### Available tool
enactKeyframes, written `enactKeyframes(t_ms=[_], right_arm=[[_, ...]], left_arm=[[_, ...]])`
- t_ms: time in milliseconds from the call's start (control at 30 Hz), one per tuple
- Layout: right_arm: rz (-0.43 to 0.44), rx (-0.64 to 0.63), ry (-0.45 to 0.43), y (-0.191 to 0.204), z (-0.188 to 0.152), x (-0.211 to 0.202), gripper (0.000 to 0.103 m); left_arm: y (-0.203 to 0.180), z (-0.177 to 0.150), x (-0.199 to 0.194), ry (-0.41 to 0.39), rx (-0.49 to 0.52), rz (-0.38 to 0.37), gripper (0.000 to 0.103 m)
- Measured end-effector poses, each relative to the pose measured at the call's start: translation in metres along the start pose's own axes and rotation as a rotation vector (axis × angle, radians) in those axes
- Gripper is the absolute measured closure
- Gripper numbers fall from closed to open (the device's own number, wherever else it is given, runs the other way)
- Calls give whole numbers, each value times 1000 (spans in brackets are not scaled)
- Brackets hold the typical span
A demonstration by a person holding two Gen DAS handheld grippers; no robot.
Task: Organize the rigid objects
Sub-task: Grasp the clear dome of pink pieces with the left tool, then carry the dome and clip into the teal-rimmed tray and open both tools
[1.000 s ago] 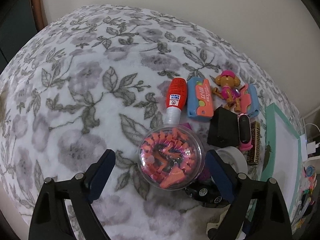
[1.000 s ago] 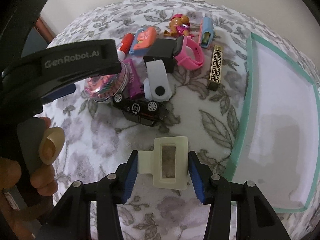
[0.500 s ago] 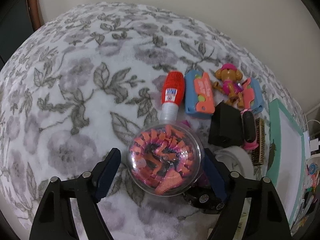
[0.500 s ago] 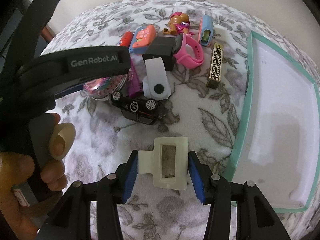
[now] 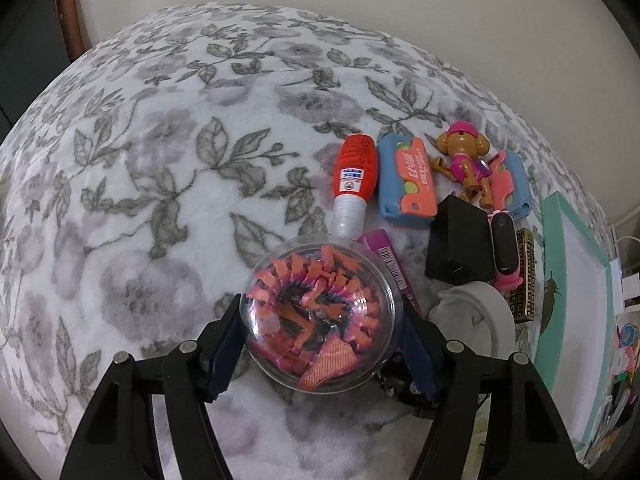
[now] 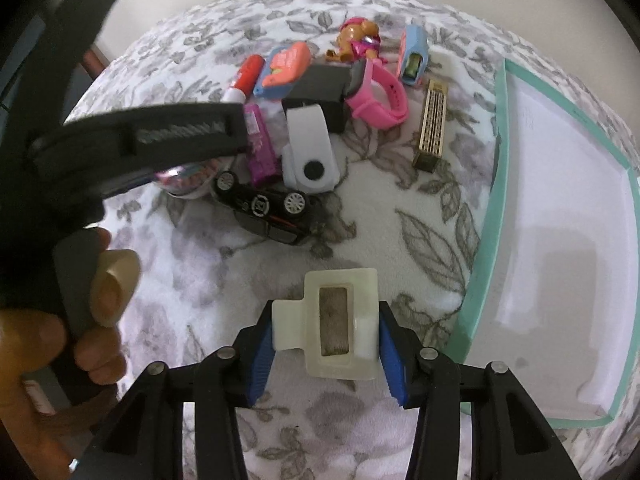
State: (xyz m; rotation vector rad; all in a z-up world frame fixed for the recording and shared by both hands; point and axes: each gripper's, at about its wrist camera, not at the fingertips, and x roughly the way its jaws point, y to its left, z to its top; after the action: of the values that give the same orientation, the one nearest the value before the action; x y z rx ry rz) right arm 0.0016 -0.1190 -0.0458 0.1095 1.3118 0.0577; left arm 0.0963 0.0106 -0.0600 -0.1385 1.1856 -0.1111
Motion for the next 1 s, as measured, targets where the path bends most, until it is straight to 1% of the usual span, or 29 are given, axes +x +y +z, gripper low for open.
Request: enactKeyframes(t_ms=[133,267,367,500,567,667,733,800,1000], right_arm=[[39,-1,-33,1,-1,-10,54],[58,-1,-60,1,-5,-20,54],[72,35,-121,-8,-5,-37,54],[53,128,-210,-34,-5,-59,54],[16,189,-252,-51,-4,-70,54],[-78,254,-316,-76,-10,-88,54],[-135,295,-343,-89,-13,-94,54],[-165,336,-364,-103,-15,-100,54],[-263,404,-417,-134,-18,-121,54]], left_arm=[[6,-3,-11,8,-23,-1,31],[6,-3,-30,0,-41,9,31],[2,0,-50,-22,-50,14,31],[-14,0,-77,-58,-35,-2,31],[-28,1,-86,-70,-13,-10,31],[-50,0,-98,-88,18,-26,31],[-67,-2,-104,-99,45,-37,31],[-83,-5,-106,-100,74,-47,31],[-131,-13,-106,-87,158,-78,31]])
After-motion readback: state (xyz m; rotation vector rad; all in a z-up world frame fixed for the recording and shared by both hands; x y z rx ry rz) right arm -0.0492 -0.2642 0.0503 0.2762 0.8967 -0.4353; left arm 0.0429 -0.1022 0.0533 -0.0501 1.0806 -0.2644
